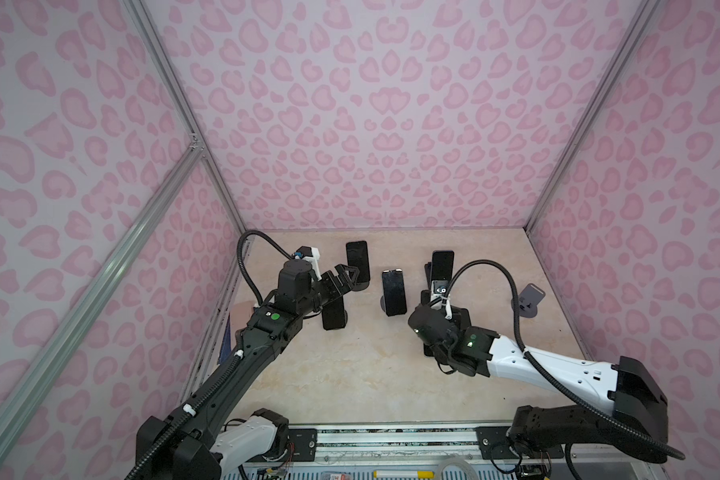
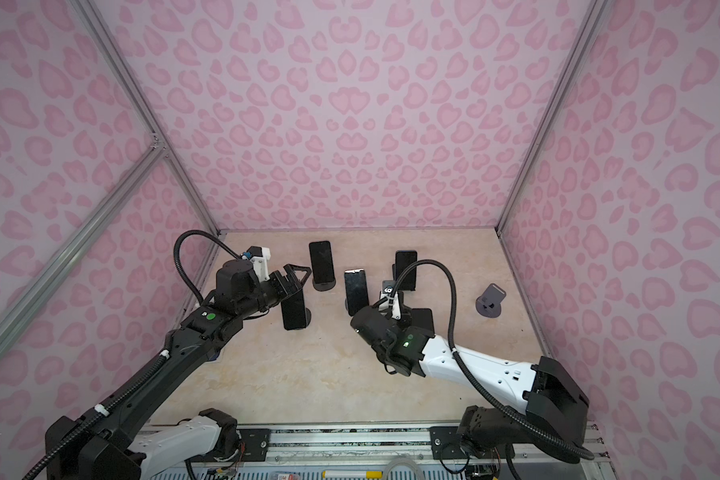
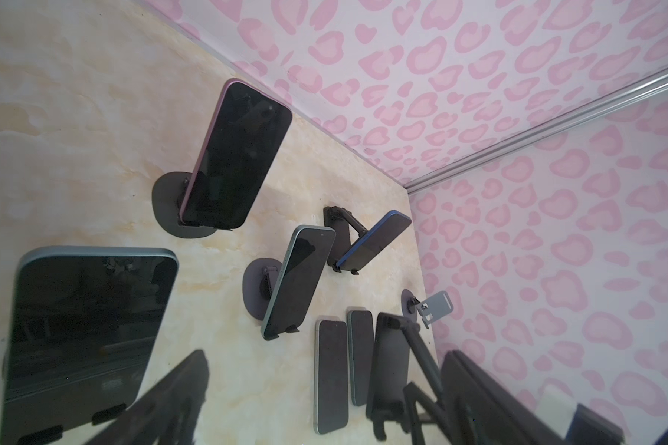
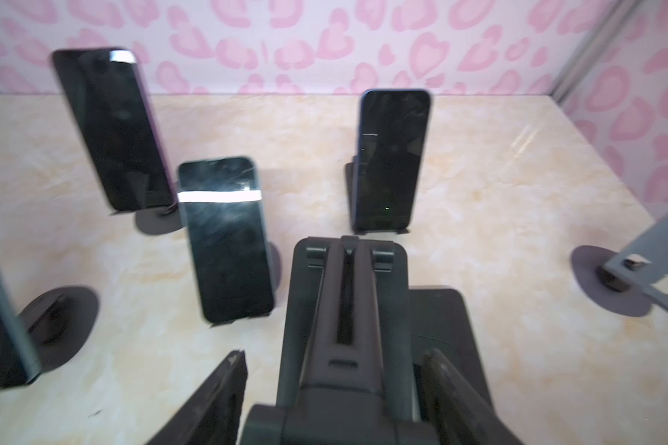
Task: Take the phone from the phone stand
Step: 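Carry the folding stand with the right gripper to the far corner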
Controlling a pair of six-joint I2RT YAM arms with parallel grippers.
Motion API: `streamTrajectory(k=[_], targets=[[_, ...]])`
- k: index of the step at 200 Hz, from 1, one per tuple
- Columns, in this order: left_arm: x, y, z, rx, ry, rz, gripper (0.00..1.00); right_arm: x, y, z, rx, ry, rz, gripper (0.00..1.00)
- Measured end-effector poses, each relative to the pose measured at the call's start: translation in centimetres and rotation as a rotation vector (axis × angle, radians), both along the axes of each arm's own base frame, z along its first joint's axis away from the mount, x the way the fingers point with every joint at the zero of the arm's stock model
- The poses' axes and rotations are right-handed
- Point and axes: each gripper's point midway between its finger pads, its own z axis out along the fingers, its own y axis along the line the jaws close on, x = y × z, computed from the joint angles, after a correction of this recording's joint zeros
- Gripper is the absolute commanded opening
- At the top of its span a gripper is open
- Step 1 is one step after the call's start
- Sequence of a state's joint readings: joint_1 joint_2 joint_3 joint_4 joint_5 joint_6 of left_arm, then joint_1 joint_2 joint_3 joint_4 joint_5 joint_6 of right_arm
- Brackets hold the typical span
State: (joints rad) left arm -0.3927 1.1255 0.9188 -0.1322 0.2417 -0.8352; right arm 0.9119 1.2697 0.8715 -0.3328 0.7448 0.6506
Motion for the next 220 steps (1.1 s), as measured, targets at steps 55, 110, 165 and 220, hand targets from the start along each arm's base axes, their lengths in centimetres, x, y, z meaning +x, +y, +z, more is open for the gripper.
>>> streamTrajectory(k=[55, 110, 165, 220], targets=[[-0.5, -1.3, 0.9, -0.042, -0.019, -0.062, 0.98, 6.0, -13.5, -0.6, 0.013, 0.048, -0.305, 0.58], [-0.5, -1.6, 1.2, -0.052, -0.026, -0.083, 0.98, 13.6, -19.3, -3.9, 0.069, 0.123, -0.449, 0.58], [-0.2, -1.8, 1.3, -0.039, -0.038, -0.094, 0.99, 19.2, -22.2, -7.0, 0.098, 0.189, -0.504, 0.58], [0.0, -1.5, 2.2, -0.008, -0.085, -0.098, 0.99, 20.5, -23.9, -10.2, 0.107, 0.268, -0.538, 0.59]])
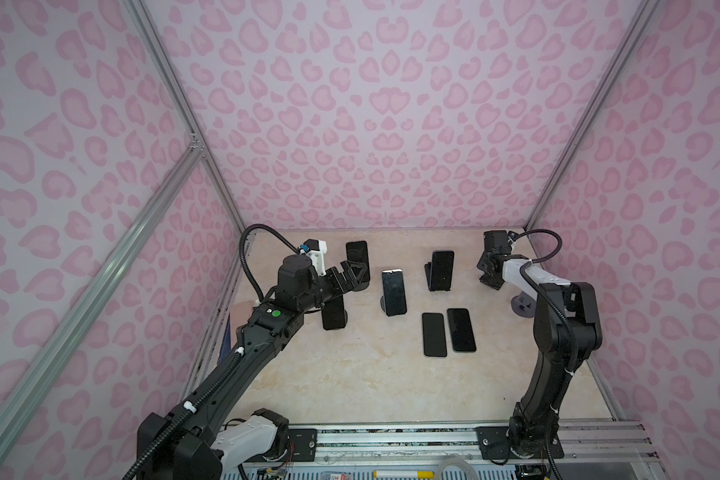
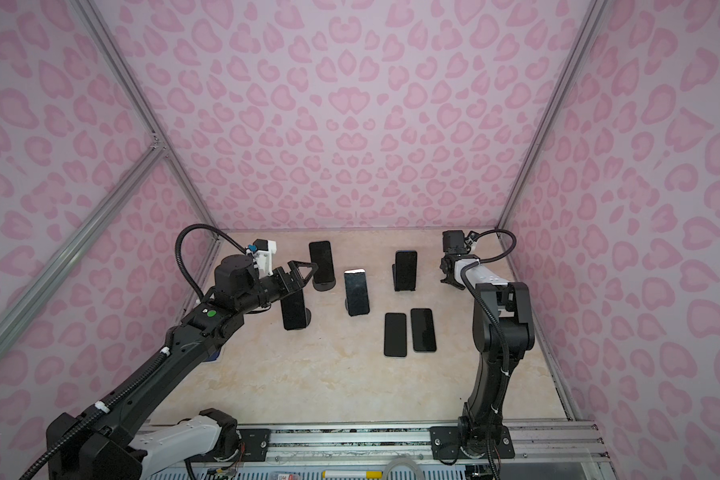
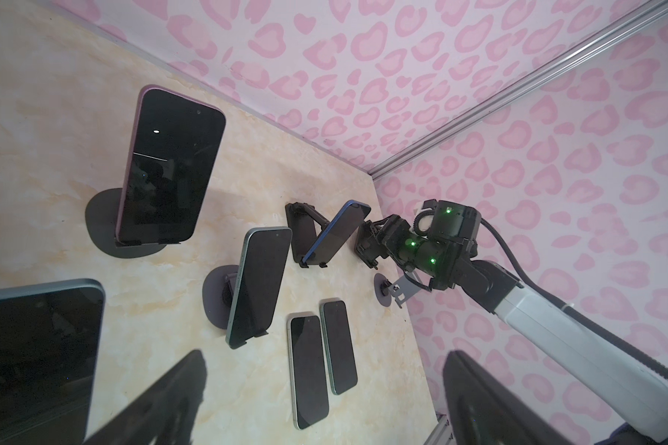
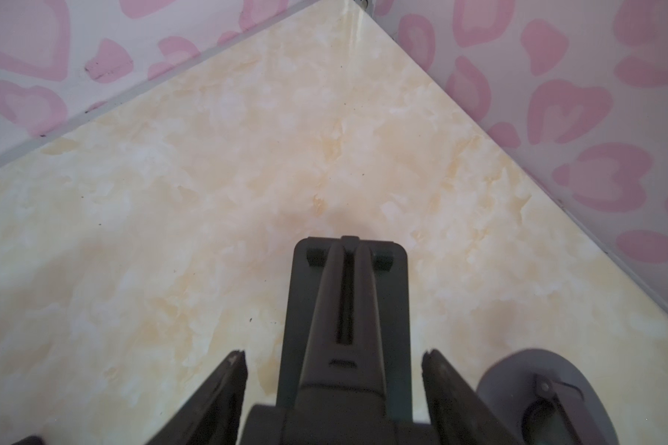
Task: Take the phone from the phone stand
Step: 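Carry the folding stand with the right gripper to the far corner, then set the folding stand down by the round stand, open and lift away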
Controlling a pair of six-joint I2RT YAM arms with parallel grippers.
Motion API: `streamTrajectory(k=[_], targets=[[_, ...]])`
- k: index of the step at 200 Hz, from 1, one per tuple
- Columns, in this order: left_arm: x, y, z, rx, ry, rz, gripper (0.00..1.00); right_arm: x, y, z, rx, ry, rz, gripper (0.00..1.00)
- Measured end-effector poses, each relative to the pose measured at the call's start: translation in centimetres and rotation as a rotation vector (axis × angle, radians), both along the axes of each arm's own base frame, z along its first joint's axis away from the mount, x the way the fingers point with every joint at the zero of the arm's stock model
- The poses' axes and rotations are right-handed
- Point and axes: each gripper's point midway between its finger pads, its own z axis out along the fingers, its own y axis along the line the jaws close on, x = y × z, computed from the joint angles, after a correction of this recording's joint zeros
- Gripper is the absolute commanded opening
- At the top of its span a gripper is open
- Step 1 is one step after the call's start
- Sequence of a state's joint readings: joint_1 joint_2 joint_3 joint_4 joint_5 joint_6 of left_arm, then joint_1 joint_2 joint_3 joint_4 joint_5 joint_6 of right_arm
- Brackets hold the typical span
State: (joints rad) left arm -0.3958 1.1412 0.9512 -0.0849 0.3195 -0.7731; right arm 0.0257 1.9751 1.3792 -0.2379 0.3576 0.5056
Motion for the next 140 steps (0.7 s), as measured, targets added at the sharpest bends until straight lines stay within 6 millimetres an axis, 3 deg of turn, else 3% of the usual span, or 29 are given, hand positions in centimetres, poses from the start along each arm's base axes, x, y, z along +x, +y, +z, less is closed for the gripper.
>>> streamTrajectory(k=[63, 140], targets=[[0.7, 0.5, -0.9, 0.049, -0.008, 0.016, 0.99, 0.4, -1.7, -1.6, 0.060, 0.056, -0.040, 0.65], [1.5, 0.3, -3.1, 0.082, 0.051, 0.016, 0.99, -1.3, -1.5, -4.0, 0.192, 0.127, -0.057, 0.87]])
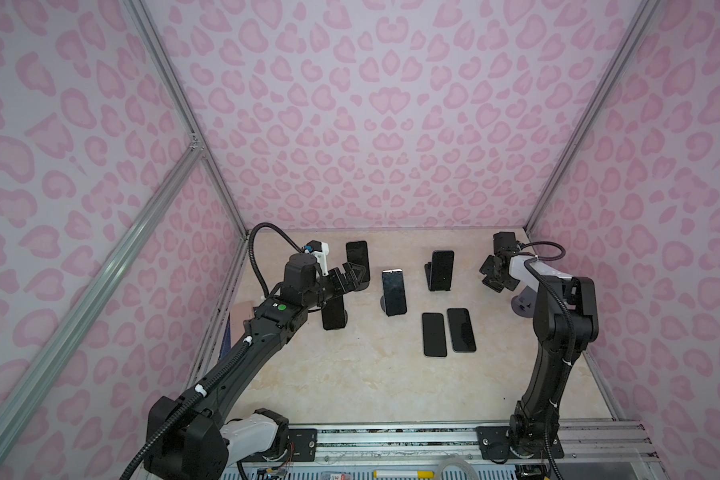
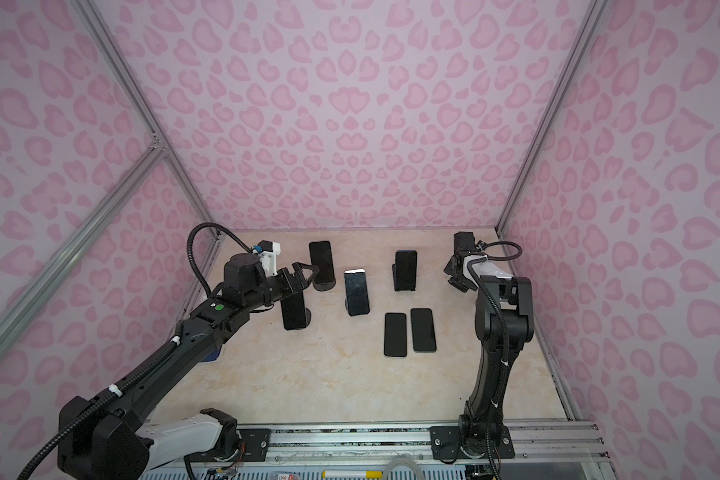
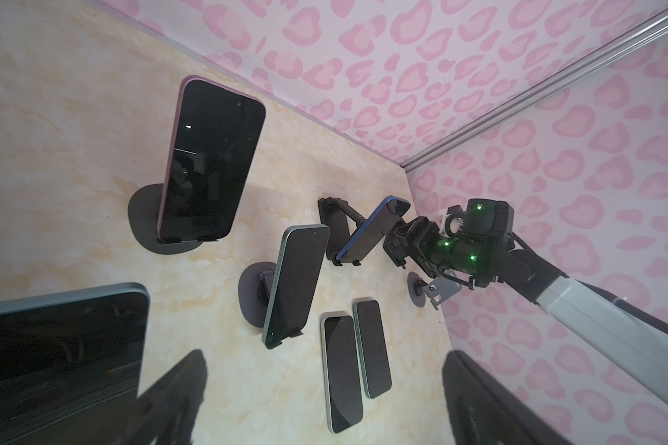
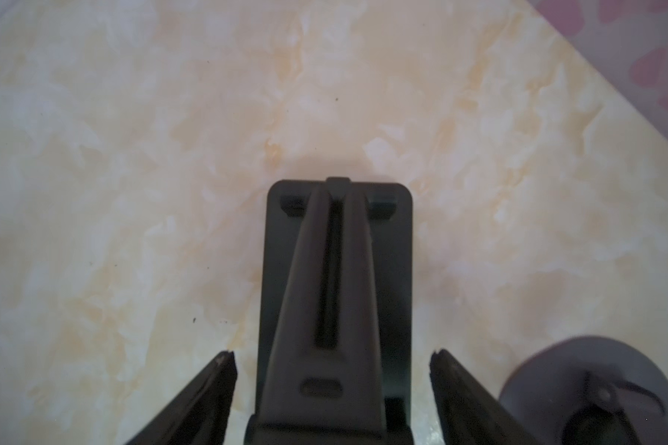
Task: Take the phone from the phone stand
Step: 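Set the folding stand down by the round stand, open and lift away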
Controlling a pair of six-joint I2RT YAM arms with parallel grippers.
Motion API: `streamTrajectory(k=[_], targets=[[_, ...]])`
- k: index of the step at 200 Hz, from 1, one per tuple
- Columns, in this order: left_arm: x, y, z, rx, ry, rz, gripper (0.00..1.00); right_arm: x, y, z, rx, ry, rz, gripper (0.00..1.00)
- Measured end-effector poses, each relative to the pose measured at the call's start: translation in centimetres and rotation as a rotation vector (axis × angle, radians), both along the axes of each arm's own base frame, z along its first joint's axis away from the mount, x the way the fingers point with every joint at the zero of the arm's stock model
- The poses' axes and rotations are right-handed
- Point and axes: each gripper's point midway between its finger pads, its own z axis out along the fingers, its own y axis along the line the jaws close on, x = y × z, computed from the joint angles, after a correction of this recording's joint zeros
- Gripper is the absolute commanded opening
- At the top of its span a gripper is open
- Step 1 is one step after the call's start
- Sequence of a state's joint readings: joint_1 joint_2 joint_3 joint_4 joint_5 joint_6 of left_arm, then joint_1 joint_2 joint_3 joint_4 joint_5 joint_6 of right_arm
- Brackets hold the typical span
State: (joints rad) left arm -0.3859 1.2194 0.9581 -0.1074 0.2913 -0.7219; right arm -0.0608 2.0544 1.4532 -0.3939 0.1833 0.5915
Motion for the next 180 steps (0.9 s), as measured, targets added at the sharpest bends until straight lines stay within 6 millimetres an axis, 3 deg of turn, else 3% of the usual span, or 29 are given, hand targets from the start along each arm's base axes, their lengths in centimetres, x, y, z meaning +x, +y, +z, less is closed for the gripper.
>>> streamTrajectory(k=[17, 38, 74, 106, 140, 180], targets=[[0.1, 0.0, -0.1, 0.000, 0.005, -0.001, 0.99, -0.2, 0.1, 1.2, 0.000, -0.007, 0.003, 0.91], [0.1, 0.0, 0.2, -0.009, 0.003, -0.009, 0.99, 0.2, 0.2, 4.3, -0.015, -0.067, 0.014, 0.98], [-0.7, 0.1, 1.9, -0.033, -0.036, -0.018, 0.99, 0.2, 0.3, 8.4, -0.056, -0.142, 0.018, 0.99], [-0.9, 1.2, 3.3, 0.008, -0.102, 0.010, 0.98, -1.6, 0.9, 11.9, -0.091, -0.186, 0.029, 0.96], [-0.8, 3.1, 4.5, 0.056, -0.172, 0.092, 0.97, -3.4, 4.4, 16.0, -0.071, -0.294, 0.152, 0.93], [-0.8, 4.1, 3.8, 0.086, -0.174, 0.141, 0.98, -5.6, 10.0, 20.0, -0.066, -0.379, 0.350, 0.98]])
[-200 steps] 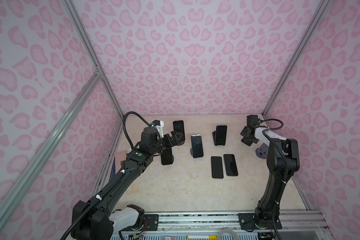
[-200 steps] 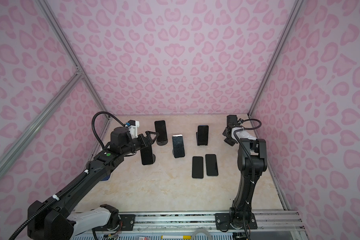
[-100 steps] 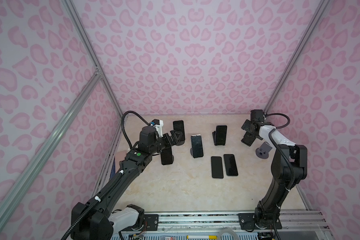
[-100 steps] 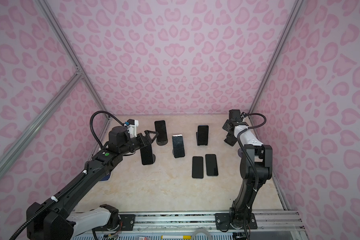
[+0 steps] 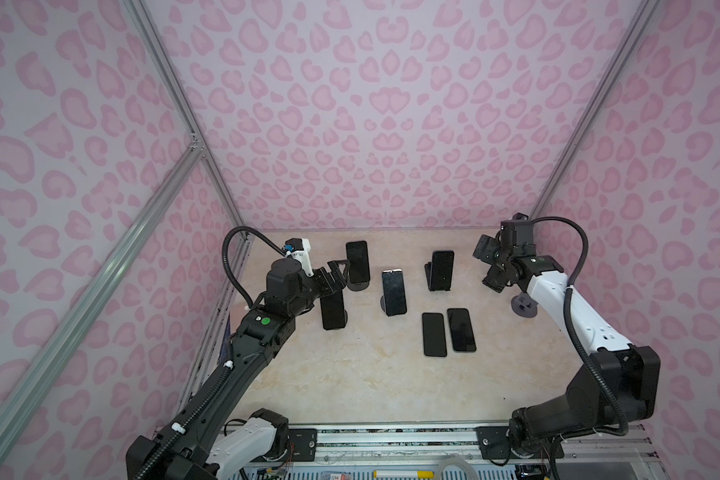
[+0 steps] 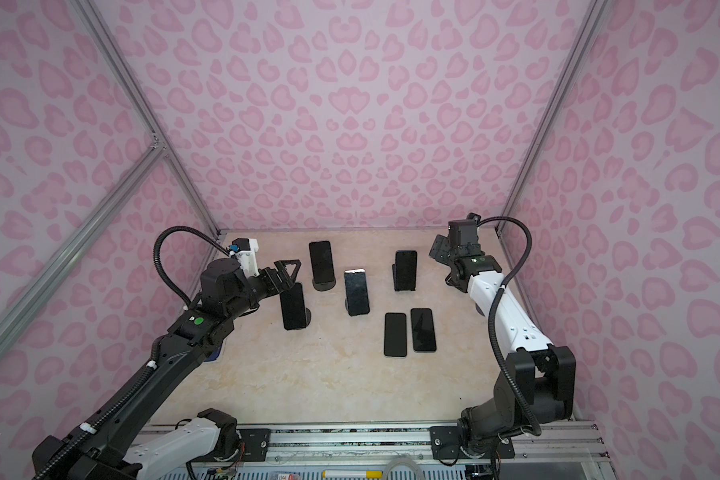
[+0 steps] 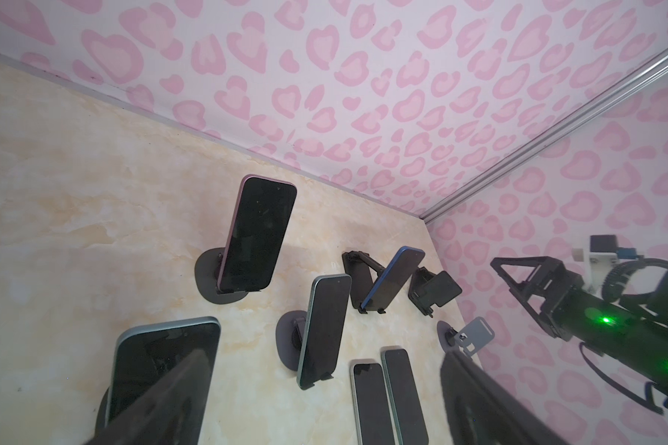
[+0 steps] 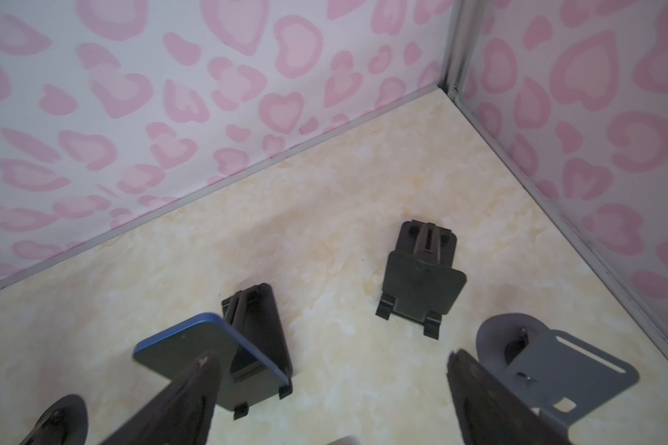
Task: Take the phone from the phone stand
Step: 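Set the folding stand down by the round stand, open and lift away, then move the right gripper over the blue-framed phone on its black folding stand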
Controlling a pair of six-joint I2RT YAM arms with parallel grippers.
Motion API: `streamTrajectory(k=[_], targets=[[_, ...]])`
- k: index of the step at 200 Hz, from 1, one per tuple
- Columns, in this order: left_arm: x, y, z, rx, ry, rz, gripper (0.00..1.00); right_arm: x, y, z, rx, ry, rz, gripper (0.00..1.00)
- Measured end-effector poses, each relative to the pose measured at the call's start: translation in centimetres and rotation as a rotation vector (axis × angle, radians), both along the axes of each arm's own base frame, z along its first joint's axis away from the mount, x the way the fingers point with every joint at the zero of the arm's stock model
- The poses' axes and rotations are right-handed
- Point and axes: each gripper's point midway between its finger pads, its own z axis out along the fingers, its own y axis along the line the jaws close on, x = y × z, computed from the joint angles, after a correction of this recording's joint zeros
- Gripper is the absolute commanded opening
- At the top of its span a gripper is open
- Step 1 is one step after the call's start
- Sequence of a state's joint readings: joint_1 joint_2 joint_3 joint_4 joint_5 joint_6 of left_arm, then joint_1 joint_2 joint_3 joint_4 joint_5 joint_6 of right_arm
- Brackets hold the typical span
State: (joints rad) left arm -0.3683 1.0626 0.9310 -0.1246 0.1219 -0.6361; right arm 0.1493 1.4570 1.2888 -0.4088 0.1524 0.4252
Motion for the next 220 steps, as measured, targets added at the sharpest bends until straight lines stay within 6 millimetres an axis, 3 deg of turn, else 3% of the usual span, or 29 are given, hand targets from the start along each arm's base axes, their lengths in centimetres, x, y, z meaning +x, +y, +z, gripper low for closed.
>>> streamTrajectory(k=[17, 58, 90, 115, 143, 174, 220], targets=[[0.4, -0.2, -0.7, 0.003, 0.019, -0.002, 0.99, -1.3, 1.5, 1.4, -0.020, -0.039, 0.049, 0.98], [0.9, -1.8, -2.7, -0.029, 0.106, -0.058, 0.99, -3.1, 1.9, 2.4, 0.015, -0.092, 0.086, 0.98], [0.6, -2.4, -2.4, -0.057, 0.111, -0.092, 0.99, -3.7, 6.1, 3.7, 0.128, -0.122, 0.275, 0.97], [0.4, -2.7, -2.1, -0.075, 0.110, -0.106, 0.99, -3.5, 8.3, 4.6, 0.142, -0.135, 0.355, 0.94], [0.2, -2.9, -1.7, -0.090, 0.103, -0.119, 0.99, -2.9, 9.2, 4.5, 0.147, -0.130, 0.399, 0.89], [0.1, -3.1, -1.7, -0.102, 0.107, -0.130, 0.98, -3.2, 10.8, 4.2, 0.122, -0.149, 0.461, 0.91], [0.2, -4.0, -2.1, -0.135, 0.134, -0.164, 0.98, -2.6, 9.9, 3.1, 0.050, -0.130, 0.411, 0.98]])
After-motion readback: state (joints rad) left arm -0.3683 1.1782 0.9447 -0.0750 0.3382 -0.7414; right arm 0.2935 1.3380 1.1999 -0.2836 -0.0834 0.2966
